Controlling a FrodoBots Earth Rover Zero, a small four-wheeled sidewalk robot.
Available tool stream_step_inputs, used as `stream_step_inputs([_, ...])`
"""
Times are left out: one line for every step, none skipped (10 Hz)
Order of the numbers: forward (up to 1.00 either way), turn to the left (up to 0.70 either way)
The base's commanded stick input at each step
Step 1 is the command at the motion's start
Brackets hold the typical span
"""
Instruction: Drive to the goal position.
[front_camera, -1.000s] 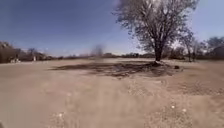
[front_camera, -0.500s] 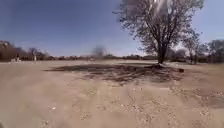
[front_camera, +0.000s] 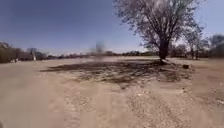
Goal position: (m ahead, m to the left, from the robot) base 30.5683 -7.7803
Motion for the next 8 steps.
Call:
stream_step_inputs([1.0, 0.0])
stream_step_inputs([1.0, 0.0])
stream_step_inputs([1.0, 0.0])
stream_step_inputs([1.0, 0.0])
stream_step_inputs([1.0, 0.0])
stream_step_inputs([1.0, 0.0])
stream_step_inputs([1.0, 0.0])
stream_step_inputs([1.0, 0.0])
